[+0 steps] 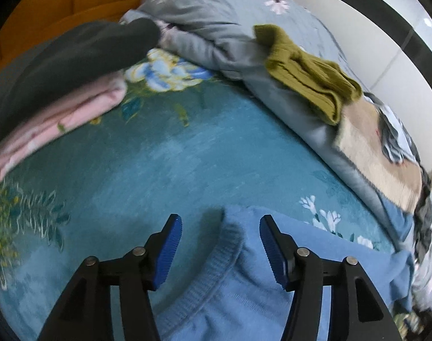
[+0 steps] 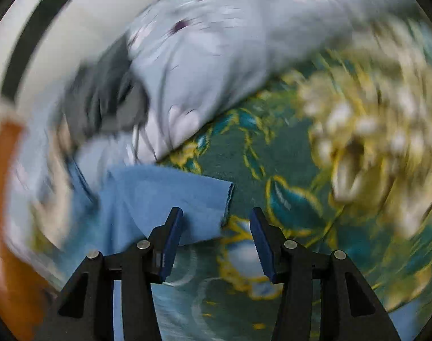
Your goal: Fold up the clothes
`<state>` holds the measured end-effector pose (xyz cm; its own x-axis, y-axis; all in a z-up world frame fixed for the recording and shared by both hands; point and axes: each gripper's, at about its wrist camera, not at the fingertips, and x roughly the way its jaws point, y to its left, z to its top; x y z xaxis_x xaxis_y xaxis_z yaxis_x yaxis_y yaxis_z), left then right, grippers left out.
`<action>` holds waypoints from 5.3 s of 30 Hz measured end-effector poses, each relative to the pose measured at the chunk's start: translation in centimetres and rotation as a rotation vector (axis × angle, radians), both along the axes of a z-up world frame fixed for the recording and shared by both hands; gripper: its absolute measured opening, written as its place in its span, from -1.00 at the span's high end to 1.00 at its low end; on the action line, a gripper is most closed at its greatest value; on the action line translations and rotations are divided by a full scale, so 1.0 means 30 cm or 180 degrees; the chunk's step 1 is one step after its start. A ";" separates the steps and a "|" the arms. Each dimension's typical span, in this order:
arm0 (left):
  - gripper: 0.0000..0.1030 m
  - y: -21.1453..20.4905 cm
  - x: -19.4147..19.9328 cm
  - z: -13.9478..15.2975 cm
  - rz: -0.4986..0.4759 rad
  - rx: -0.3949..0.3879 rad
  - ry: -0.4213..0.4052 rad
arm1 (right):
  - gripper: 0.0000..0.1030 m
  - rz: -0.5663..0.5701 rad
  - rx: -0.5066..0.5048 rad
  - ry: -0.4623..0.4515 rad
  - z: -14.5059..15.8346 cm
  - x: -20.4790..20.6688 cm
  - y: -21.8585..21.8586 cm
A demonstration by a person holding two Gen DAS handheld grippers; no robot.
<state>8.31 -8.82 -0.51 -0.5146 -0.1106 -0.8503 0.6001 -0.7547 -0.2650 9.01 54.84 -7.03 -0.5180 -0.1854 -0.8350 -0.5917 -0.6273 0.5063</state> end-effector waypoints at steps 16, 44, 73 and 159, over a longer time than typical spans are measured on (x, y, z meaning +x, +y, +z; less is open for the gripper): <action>-0.19 0.037 0.000 -0.012 -0.0115 0.0084 -0.0018 | 0.95 -0.0157 -0.0153 0.0034 0.022 -0.107 -0.044; -0.26 0.025 0.037 -0.031 -0.0234 0.0829 -0.0094 | 0.14 0.0111 0.1337 -0.0035 0.245 0.191 0.086; -0.24 0.060 0.419 -0.183 0.0584 0.1179 -0.0958 | 0.00 -0.0840 -0.0212 0.0036 -0.060 1.031 0.101; -0.25 0.256 0.283 -0.066 0.0155 0.0696 -0.0174 | 0.93 0.0265 0.1012 0.0331 0.057 -0.102 0.163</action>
